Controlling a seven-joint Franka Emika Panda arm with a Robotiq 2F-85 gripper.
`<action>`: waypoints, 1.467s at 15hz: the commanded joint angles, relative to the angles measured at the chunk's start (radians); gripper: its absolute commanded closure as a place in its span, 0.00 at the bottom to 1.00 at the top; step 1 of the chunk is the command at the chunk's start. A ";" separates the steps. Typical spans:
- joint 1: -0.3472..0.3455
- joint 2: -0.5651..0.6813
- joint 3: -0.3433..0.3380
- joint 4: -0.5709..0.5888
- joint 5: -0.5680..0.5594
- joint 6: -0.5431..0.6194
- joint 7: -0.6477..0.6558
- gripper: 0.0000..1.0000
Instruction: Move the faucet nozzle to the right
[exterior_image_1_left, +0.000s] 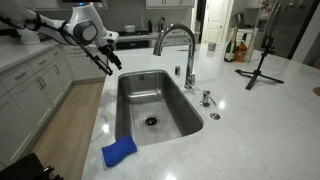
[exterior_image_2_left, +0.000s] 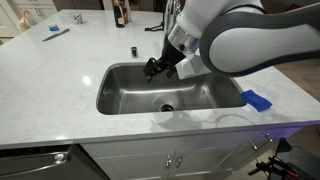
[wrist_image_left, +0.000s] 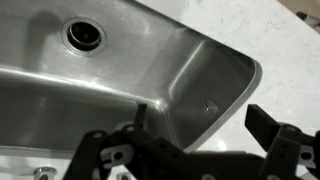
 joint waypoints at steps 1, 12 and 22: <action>0.027 0.017 -0.043 0.023 -0.075 0.121 0.094 0.00; 0.068 0.005 -0.212 0.020 -0.408 0.381 0.367 0.00; 0.148 0.028 -0.371 0.100 -0.760 0.420 0.695 0.00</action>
